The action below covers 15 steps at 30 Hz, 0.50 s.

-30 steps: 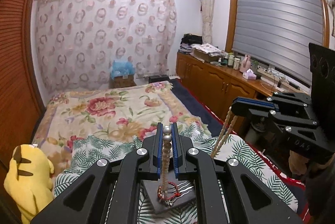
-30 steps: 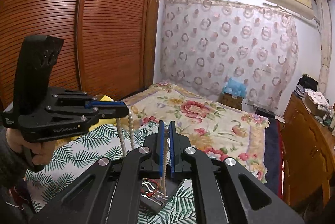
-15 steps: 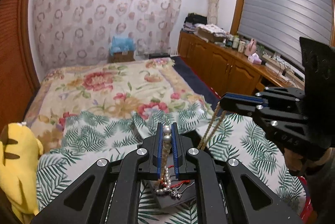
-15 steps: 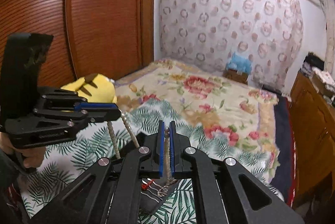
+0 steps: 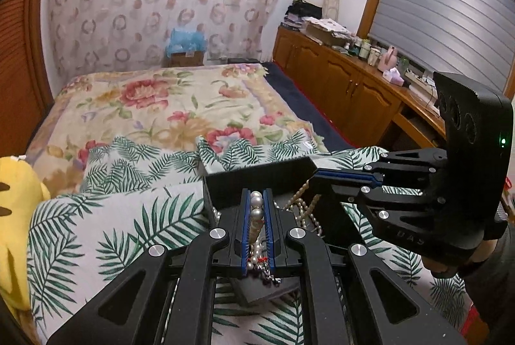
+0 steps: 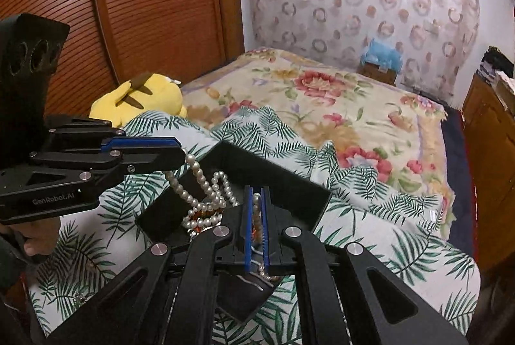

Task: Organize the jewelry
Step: 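Carry both items over the black box and open both tools to release them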

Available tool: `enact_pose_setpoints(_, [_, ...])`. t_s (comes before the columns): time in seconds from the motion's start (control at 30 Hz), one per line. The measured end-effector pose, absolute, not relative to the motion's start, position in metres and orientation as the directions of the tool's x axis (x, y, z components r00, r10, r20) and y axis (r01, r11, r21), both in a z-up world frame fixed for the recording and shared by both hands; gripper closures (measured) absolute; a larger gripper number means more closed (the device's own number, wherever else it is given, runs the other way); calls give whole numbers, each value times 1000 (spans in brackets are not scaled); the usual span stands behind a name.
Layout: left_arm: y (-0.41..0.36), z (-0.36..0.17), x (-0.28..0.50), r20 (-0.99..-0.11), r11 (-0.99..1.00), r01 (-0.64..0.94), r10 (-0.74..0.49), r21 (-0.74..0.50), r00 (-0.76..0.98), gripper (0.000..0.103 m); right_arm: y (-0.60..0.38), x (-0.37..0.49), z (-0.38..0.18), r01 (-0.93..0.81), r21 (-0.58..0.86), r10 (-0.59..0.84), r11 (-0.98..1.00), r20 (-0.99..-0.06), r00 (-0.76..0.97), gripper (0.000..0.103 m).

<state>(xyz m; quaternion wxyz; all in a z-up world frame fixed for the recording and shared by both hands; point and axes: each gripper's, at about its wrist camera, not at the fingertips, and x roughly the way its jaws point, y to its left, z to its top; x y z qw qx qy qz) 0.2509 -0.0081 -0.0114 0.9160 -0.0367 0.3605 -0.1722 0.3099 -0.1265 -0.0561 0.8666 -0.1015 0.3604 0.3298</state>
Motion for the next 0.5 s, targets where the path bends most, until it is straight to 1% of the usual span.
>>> enact_pose_setpoints(0.03, [-8, -12, 250, -649, 940, 288, -336, -185, 682, 96, -127, 309, -57, -643, 68, 501, 763, -690, 522, 97])
enact_pose_setpoints(0.07, [-8, -12, 249, -651, 942, 286, -330, -178, 684, 92, -127, 308, -57, -642, 75, 505, 763, -689, 520, 97])
enact_pose_setpoints(0.1, [-8, -12, 248, -652, 943, 283, -325, -173, 685, 80, -128, 306, -57, -639, 78, 506, 765, -687, 522, 97])
enact_pose_setpoints(0.17, [-6, -10, 242, -647, 946, 277, -318, -169, 693, 67, -130, 303, -55, -633, 82, 505, 770, -684, 526, 97])
enact_pose_setpoints(0.23, [-4, -9, 236, -645, 949, 270, -308, -161, 699, 64, -134, 295, -54, -625, 80, 503, 776, -678, 537, 96])
enact_pose_setpoints(0.3, [-2, -9, 232, -646, 952, 264, -301, -158, 701, 52, -138, 284, -52, -621, 72, 498, 780, -672, 548, 95])
enact_pose_setpoints(0.33, [-1, -10, 227, -647, 953, 261, -297, -155, 702, 51, -139, 278, -52, -623, 67, 497, 780, -670, 551, 94])
enact_pose_setpoints(0.37, [-1, -11, 222, -650, 954, 259, -292, -150, 701, 48, -141, 269, -52, -626, 63, 498, 777, -669, 551, 92])
enact_pose_setpoints(0.4, [0, -12, 218, -654, 956, 257, -287, -143, 700, 44, -142, 263, -52, -629, 63, 500, 774, -671, 548, 88])
enact_pose_setpoints(0.43, [1, -13, 212, -656, 958, 254, -279, -136, 701, 42, -144, 256, -54, -633, 64, 502, 771, -673, 543, 86])
enact_pose_setpoints(0.5, [4, -17, 200, -661, 958, 253, -275, -131, 698, 32, -148, 240, -60, -642, 72, 507, 763, -682, 527, 85])
